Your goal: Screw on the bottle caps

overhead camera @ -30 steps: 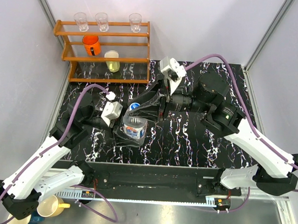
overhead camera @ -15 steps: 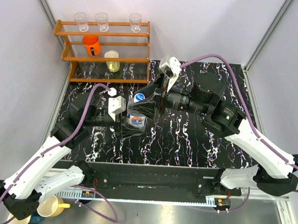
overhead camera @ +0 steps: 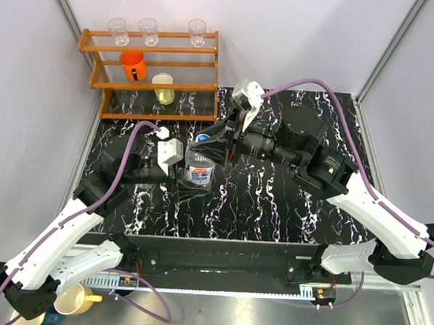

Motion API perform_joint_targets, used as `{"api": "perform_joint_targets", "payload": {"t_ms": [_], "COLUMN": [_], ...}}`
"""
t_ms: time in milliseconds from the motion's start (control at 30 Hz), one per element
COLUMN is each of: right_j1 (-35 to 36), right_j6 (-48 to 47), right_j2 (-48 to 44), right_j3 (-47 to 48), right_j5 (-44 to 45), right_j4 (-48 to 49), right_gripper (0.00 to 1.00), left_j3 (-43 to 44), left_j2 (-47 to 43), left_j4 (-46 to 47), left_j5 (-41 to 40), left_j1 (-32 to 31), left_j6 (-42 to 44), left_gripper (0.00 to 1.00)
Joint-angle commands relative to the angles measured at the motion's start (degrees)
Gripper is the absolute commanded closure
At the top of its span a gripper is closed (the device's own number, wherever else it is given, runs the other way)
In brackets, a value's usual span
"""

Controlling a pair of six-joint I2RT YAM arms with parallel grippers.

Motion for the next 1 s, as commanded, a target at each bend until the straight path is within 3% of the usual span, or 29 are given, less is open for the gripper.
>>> {"api": "perform_joint_targets", "payload": {"t_ms": [0, 33, 333, 500, 700, 967], "right_j1": [0.1, 0.2, 0.2, 0.2, 0.0, 0.1], "right_j6": [-1.6, -2.1, -7.6, -12.8, -16.3, -17.2], "right_j2": [-0.6, -0.5, 4.6, 7.0, 11.4, 21.8], "right_j3": [0.7, 0.8, -3.4, -12.2, -22.8, -24.1], "right_j5": [4.8, 5.3, 9.4, 11.9, 15.7, 18.3], "right_j4": [-0.6, -0.8, 1.6, 15.1, 37.0, 52.6], "right_gripper": [1.00, 1.00, 1.00, 1.00, 1.00, 1.00], "left_j3": [0.8, 2.0, 11.5, 23.9, 37.3, 37.9], "left_j2": [-2.1, -2.3, -4.5, -3.7, -0.5, -1.9], "left_j4": [1.0, -0.1, -17.9, -25.5, -34.2, -32.7], "left_j5": [-3.4, -3.4, -4.8, -17.2, -23.0, -41.0], "left_j1": [0.4, 0.4, 0.4, 0.4, 0.4, 0.4], "left_j6": [0.8, 2.1, 9.0, 6.0, 4.6, 4.1], "left_gripper": [0.14, 0.01, 0.01, 0.01, 0.01, 0.01]}}
